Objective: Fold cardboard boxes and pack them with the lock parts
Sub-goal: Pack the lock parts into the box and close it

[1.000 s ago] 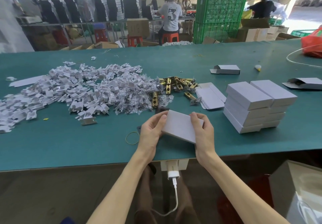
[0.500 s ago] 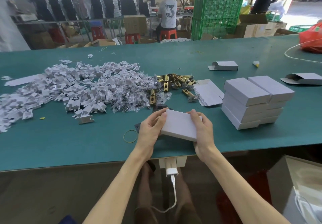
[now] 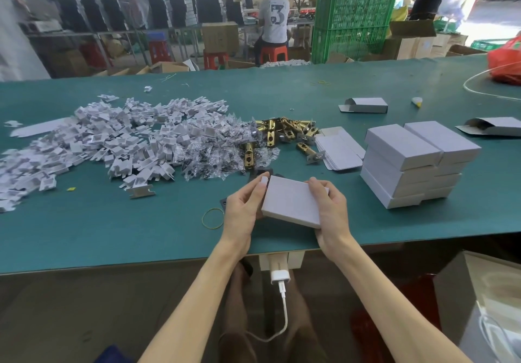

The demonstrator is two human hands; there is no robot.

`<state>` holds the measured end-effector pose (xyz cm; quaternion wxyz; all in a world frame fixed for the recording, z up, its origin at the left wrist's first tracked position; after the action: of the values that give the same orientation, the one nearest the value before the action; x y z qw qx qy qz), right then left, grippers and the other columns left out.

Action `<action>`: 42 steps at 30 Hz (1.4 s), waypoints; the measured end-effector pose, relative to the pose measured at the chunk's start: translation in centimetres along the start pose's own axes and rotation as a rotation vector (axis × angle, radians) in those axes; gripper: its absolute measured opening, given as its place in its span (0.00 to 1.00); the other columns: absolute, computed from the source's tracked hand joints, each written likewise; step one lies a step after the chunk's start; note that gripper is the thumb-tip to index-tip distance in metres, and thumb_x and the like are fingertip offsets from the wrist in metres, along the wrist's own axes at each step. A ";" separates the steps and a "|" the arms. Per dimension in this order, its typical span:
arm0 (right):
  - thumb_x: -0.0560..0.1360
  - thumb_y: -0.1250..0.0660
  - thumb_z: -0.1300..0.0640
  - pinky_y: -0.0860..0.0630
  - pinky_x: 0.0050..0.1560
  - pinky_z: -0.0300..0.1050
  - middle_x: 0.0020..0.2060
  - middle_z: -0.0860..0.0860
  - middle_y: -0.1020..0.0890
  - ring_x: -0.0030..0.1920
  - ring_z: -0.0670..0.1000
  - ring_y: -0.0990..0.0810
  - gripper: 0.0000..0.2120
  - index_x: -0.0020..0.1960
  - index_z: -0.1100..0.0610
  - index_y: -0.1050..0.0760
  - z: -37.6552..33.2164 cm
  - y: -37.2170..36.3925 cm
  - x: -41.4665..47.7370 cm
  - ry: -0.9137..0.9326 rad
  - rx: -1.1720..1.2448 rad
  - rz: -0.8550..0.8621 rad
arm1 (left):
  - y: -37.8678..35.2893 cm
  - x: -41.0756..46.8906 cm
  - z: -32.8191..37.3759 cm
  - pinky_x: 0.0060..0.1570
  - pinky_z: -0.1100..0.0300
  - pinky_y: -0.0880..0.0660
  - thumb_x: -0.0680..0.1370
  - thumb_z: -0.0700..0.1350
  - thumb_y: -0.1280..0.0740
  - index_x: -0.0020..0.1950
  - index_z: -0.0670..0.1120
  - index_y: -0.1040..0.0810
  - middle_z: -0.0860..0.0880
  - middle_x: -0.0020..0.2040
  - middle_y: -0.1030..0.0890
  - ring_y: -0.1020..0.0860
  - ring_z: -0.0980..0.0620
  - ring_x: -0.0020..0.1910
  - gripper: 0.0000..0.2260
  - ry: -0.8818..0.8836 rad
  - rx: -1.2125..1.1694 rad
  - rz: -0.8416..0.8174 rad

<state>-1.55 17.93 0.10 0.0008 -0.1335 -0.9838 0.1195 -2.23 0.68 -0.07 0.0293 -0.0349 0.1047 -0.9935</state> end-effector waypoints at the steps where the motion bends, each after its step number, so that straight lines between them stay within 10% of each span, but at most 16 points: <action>1: 0.80 0.32 0.45 0.26 0.41 0.44 0.43 0.51 0.19 0.42 0.48 0.21 0.12 0.48 0.55 0.23 0.0 0.0 0.0 -0.001 -0.001 -0.008 | 0.0 0.0 0.0 0.49 0.57 0.19 0.83 0.51 0.32 0.65 0.51 0.16 0.51 0.58 0.13 0.18 0.55 0.54 0.13 -0.001 0.003 0.003; 23: 0.82 0.36 0.46 0.26 0.43 0.43 0.49 0.56 0.20 0.45 0.48 0.22 0.11 0.50 0.55 0.27 0.1 -0.5 -0.4 0.136 -0.122 -0.108 | 0.4 0.4 -0.5 0.61 0.47 0.24 0.84 0.49 0.33 0.56 0.49 0.12 0.51 0.55 0.12 0.18 0.52 0.55 0.10 -0.004 0.011 0.075; 32: 0.82 0.39 0.41 0.26 0.43 0.41 0.48 0.52 0.22 0.44 0.45 0.23 0.16 0.53 0.55 0.27 0.7 -0.7 0.4 0.074 -0.134 -0.099 | -0.3 0.3 -0.6 0.73 0.57 0.31 0.87 0.44 0.39 0.80 0.47 0.32 0.57 0.73 0.26 0.26 0.59 0.69 0.20 -0.021 0.213 -0.129; 42: 0.83 0.41 0.41 0.29 0.35 0.28 0.46 0.49 0.25 0.35 0.32 0.26 0.14 0.52 0.52 0.32 0.5 -1.1 0.4 0.134 -0.256 -0.059 | -0.7 0.2 -0.5 0.76 0.57 0.35 0.86 0.39 0.39 0.83 0.47 0.41 0.62 0.72 0.31 0.29 0.58 0.71 0.26 -0.020 0.276 -0.184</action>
<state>-2.20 16.92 -0.18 0.0527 -0.1111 -0.9923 -0.0162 -2.48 1.44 -0.44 -0.0565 -0.0498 -0.0365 -0.9965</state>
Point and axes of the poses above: each hand's wrist, its own x-axis towards the middle knuckle, its own y-axis out of the back of the hand, z = x × y, the point moved 4 cm from there along x, towards the middle knuckle
